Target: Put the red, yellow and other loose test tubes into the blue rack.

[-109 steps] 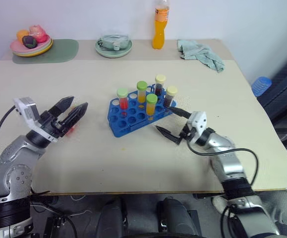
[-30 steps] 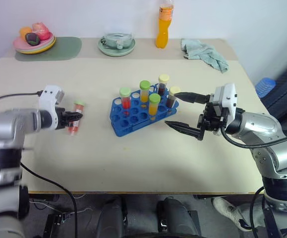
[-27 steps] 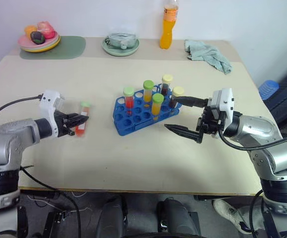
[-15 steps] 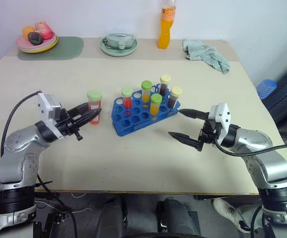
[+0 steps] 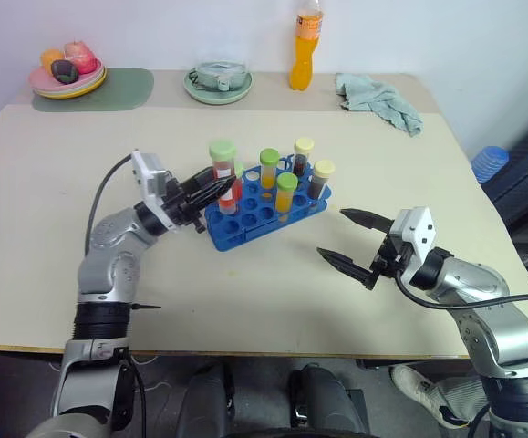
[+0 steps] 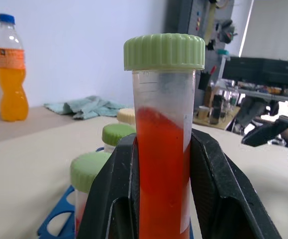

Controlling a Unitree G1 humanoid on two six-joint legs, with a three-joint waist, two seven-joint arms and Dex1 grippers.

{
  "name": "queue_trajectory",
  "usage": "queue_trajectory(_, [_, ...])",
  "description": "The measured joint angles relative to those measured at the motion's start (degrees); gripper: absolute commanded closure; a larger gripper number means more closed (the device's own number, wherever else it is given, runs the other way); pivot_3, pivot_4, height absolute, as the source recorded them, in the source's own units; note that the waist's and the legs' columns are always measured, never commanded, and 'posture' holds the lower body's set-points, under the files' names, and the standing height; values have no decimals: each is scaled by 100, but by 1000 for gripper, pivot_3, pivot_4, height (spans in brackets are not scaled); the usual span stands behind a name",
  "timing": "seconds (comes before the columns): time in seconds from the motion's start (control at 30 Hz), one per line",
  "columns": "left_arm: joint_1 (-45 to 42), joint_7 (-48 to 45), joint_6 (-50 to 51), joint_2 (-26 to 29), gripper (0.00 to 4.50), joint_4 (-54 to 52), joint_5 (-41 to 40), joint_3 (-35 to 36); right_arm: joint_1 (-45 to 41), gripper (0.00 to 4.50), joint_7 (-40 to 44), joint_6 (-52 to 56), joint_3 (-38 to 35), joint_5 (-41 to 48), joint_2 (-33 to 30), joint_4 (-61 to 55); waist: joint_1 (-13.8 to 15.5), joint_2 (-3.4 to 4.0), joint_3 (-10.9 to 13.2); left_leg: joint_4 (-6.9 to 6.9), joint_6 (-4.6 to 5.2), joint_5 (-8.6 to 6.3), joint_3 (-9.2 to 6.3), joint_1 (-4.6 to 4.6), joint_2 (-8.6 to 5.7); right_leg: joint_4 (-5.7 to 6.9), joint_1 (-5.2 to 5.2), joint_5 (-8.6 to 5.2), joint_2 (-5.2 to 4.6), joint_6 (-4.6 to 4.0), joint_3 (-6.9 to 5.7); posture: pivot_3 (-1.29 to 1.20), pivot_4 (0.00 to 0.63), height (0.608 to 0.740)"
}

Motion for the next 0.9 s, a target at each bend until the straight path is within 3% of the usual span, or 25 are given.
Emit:
queue_trajectory(0.3, [-354, -351, -563, -305, 3723, 985, 187, -171, 220, 0, -391, -21, -13, -81, 113, -335, -3, 0, 0, 0, 0, 0, -2, 0, 0, 0, 0, 0, 1, 0, -1, 0, 150, 740])
queue_trajectory(0.9, [-706, -577, -1269, -207, 3723, 1518, 924, -654, 626, 0, -724, 23, -17, -131, 121, -644, 6, 1, -5, 0, 0, 0, -6, 4, -1, -3, 9, 0, 2, 0, -3, 0, 150, 740])
